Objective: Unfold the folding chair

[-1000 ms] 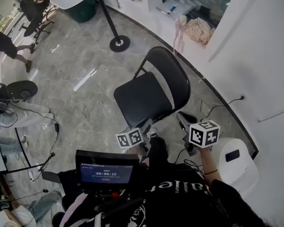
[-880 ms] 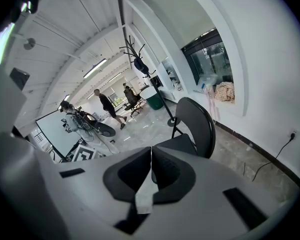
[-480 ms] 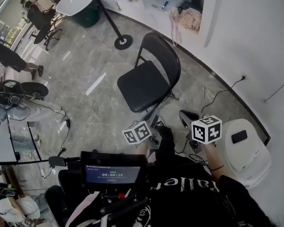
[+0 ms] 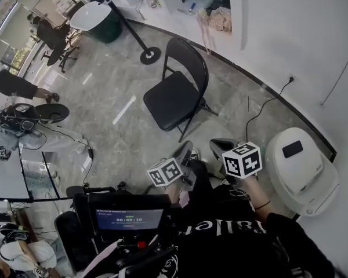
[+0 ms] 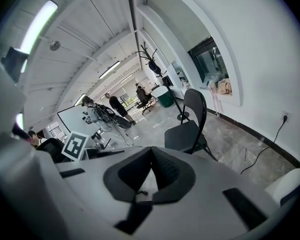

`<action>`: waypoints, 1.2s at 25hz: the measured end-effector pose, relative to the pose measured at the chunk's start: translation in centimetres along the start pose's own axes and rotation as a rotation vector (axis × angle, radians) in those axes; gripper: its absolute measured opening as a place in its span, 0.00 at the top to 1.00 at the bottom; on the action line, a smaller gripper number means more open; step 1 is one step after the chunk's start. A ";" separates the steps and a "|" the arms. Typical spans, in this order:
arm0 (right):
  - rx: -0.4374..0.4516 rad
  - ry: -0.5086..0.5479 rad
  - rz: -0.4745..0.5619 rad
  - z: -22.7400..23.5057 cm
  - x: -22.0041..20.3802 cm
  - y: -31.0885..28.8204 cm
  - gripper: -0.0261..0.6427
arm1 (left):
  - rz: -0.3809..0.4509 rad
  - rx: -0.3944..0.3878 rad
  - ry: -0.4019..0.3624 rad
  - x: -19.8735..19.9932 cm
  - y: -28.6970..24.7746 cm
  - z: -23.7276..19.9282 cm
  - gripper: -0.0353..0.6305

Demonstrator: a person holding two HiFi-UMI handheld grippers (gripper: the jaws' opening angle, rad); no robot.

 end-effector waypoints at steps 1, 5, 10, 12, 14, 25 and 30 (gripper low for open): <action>0.003 0.001 0.003 -0.3 -0.2 0.5 0.94 | -0.001 -0.003 -0.014 -0.1 0.2 0.4 0.94; -0.002 -0.013 0.013 -0.6 -1.2 1.6 0.94 | 0.000 -0.018 -0.054 -0.4 0.7 2.0 0.94; -0.005 -0.029 0.021 -1.5 -2.4 1.2 0.94 | 0.014 -0.022 -0.100 -0.5 3.1 2.3 0.94; 0.002 -0.026 0.023 -2.2 -2.4 0.7 0.94 | 0.020 -0.015 -0.132 -0.1 4.1 2.1 0.94; 0.011 -0.016 0.019 -3.3 -2.3 0.0 0.94 | 0.025 -0.007 -0.153 0.3 5.3 1.9 0.94; -0.016 0.051 0.008 -13.1 -2.1 -4.9 0.94 | 0.026 -0.018 -0.233 3.0 13.7 -1.4 0.94; -0.039 0.051 0.016 -17.9 -2.6 -6.7 0.94 | -0.008 -0.046 -0.286 3.6 17.6 -3.2 0.94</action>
Point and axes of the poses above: the fingertips, and each gripper's own axes: y backward along the fingers, z to its right, x out of its top, the point moved 7 cm from there along y, backward along the fingers, and after that the axes turned 5 degrees about y, right-handed, at the moved point
